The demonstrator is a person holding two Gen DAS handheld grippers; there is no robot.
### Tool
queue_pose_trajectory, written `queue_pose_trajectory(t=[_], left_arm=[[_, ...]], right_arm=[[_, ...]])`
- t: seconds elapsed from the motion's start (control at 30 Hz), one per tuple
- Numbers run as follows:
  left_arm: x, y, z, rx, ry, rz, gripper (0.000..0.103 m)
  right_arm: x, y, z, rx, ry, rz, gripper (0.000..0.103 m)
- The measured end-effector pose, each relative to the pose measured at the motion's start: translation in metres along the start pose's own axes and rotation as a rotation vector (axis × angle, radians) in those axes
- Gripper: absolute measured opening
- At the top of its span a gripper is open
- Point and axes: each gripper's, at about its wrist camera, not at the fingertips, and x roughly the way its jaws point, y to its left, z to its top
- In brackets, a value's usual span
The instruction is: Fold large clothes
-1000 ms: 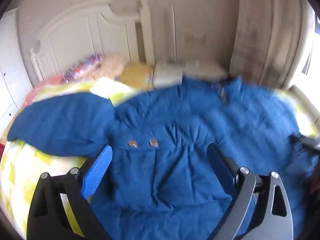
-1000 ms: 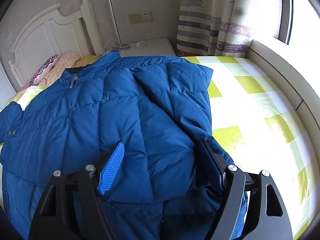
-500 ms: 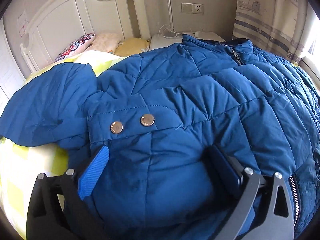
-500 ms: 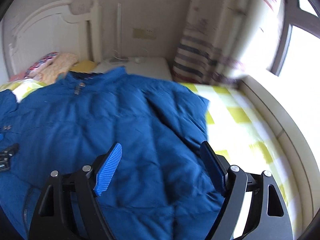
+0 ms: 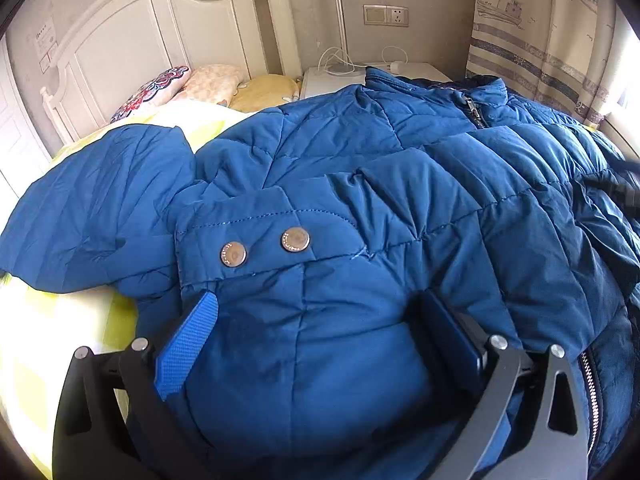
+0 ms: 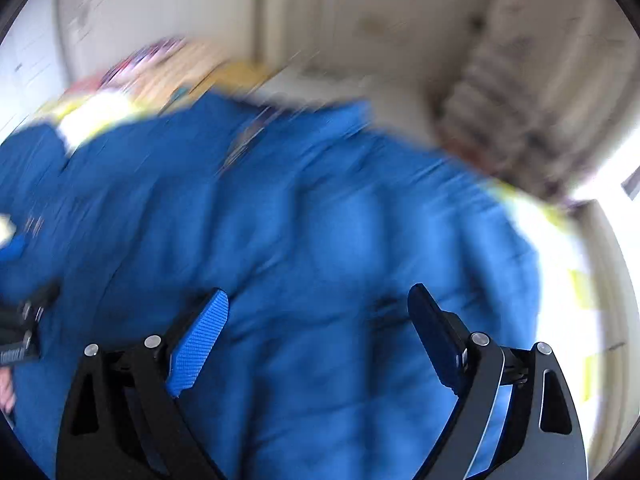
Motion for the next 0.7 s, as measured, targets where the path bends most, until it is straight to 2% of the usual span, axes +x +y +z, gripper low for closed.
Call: queue_pose_trajectory(t=[0.07,0.13,0.2,0.27,0.33,0.4,0.47,0.57,0.67,0.7], left_arm=[[0.000,0.000,0.000,-0.001,0.000,-0.001,0.101],[0.000,0.000,0.000,0.000,0.000,-0.001,0.101],[0.000,0.000,0.000,0.000,0.000,-0.002,0.101],[0.000,0.000,0.000,0.000,0.001,-0.002,0.101],[0.000,0.000,0.000,0.000,0.001,-0.002,0.101],[0.000,0.000,0.000,0.000,0.001,-0.002,0.101],[0.000,0.000,0.000,0.000,0.001,-0.002,0.101],[0.000,0.000,0.000,0.000,0.001,-0.001,0.101],[0.000,0.000,0.001,0.001,0.001,-0.001,0.101],[0.000,0.000,0.001,0.000,-0.001,-0.001,0.101]], right_arm=[[0.009,-0.027,0.008,0.103,-0.006,-0.024,0.087],[0.040,-0.049,0.005,0.167,0.104,-0.068,0.087],[0.052,-0.054,0.000,0.158,0.118,-0.037,0.091],[0.046,-0.050,0.000,0.138,0.123,-0.060,0.091],[0.024,-0.040,-0.004,0.153,0.084,-0.078,0.091],[-0.001,-0.020,-0.011,0.133,0.013,0.003,0.091],[-0.026,0.004,-0.025,0.055,-0.005,0.047,0.094],[-0.045,0.048,-0.055,-0.103,0.030,0.090,0.094],[-0.035,0.064,-0.072,-0.140,0.093,0.079,0.094],[-0.030,0.064,-0.077,-0.127,0.089,0.077,0.095]])
